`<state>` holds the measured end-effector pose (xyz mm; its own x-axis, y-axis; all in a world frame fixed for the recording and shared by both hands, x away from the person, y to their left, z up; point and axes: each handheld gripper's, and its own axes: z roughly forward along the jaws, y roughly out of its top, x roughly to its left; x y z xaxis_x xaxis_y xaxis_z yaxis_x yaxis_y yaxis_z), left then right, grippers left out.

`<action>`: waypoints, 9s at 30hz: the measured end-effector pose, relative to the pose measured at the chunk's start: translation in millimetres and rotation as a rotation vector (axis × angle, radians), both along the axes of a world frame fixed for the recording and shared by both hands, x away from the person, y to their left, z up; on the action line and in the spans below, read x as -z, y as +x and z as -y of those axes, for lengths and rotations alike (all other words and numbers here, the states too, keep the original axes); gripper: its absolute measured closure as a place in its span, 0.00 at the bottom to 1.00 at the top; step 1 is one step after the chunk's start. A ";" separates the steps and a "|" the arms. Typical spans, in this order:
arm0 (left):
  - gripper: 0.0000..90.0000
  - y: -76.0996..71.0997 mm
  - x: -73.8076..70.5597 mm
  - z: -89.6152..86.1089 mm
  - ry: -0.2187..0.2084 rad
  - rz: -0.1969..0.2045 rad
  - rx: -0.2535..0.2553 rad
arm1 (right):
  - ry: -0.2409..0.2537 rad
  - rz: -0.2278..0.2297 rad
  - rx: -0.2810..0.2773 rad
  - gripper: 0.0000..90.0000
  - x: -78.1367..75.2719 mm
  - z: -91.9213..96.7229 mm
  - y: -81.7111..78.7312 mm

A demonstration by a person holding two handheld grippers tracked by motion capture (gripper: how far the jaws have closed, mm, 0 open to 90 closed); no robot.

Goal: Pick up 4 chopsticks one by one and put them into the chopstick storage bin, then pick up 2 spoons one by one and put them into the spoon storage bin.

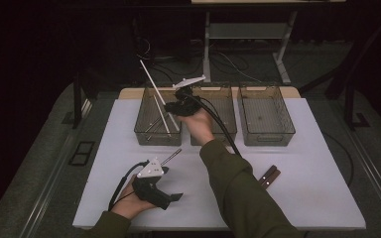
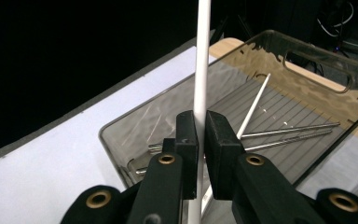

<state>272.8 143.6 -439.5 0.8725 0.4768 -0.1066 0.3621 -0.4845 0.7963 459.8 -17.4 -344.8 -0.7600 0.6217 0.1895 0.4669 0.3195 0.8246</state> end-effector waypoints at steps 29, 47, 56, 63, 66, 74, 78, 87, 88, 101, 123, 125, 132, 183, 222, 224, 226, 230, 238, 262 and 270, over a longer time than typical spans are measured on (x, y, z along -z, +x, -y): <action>0.00 0.0 0.5 1.1 0.009 -0.001 0.009 | -0.179 -0.084 0.057 0.77 35.2 -11.9 4.2; 0.00 0.1 0.4 0.4 0.019 0.005 0.008 | -0.122 -0.071 -0.050 0.54 17.5 17.9 -16.7; 0.00 -0.2 0.7 0.1 0.028 -0.001 0.002 | -0.098 -0.042 -0.070 0.50 11.8 52.7 -35.1; 0.00 0.0 1.0 0.0 0.027 -0.001 -0.005 | -0.079 -0.031 -0.075 0.49 10.5 81.8 -49.1; 0.00 -0.1 1.0 -0.2 0.027 -0.001 -0.007 | -0.077 -0.022 -0.080 0.49 10.7 94.0 -56.5; 0.00 0.6 1.5 -1.0 0.026 -0.004 -0.015 | -0.052 -0.022 -0.086 0.47 16.3 127.6 -75.9; 0.00 0.5 1.3 -0.9 0.024 -0.005 -0.017 | -0.026 -0.024 -0.093 0.43 21.5 142.8 -84.9; 0.00 1.0 1.0 -1.5 0.020 -0.002 -0.023 | -0.019 0.023 -0.037 0.25 36.4 173.1 -113.6; 0.00 1.0 1.0 -1.5 0.019 -0.003 -0.024 | -0.020 0.028 -0.033 0.22 38.6 177.0 -116.7; 0.00 -0.1 0.7 -2.4 0.019 -0.002 -0.029 | -0.022 0.070 0.028 0.19 63.9 222.2 -159.6; 0.00 0.3 -2.1 -3.2 0.015 0.013 -0.040 | -0.076 0.035 0.095 0.19 93.3 282.2 -201.4; 0.00 0.8 -3.2 -3.8 0.012 0.014 -0.046 | -0.080 0.031 0.097 0.19 93.2 282.4 -201.3; 0.04 3.0 -8.9 -10.4 0.008 0.020 -0.073 | -0.088 0.034 0.084 0.19 93.2 278.0 -202.2; 0.61 19.4 3.0 -77.7 0.135 -0.123 -0.306 | -0.121 0.027 0.071 0.19 96.1 273.8 -201.6; 0.95 18.5 -4.8 -63.3 0.137 -0.131 -0.265 | -0.147 0.024 0.062 0.19 97.5 272.6 -201.5; 0.95 18.1 -6.3 -62.8 0.123 -0.127 -0.261 | -0.146 0.024 0.064 0.19 97.3 272.6 -201.5; 0.95 17.3 -8.3 -62.2 0.112 -0.117 -0.263 | -0.146 0.023 0.064 0.19 97.3 272.7 -201.3; 0.95 16.4 -12.7 -62.2 0.082 -0.100 -0.263 | -0.146 0.022 0.064 0.19 97.4 272.3 -201.2; 0.95 14.2 -25.7 -56.9 0.002 -0.045 -0.257 | -0.149 0.023 0.065 0.19 97.8 272.4 -201.4; 0.95 48.4 -51.8 -5.6 -0.102 0.031 -0.232 | -0.147 0.024 0.063 0.19 97.9 272.1 -201.0; 0.95 68.6 -58.7 17.0 -0.115 0.056 -0.229 | -0.144 0.017 0.062 0.19 98.7 271.6 -200.5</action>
<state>341.4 126.6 -380.8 0.7492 0.6503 -0.1260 0.4056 -0.3000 0.8634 259.3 -289.0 -443.5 -0.7218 0.6872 0.0823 0.4756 0.4060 0.7804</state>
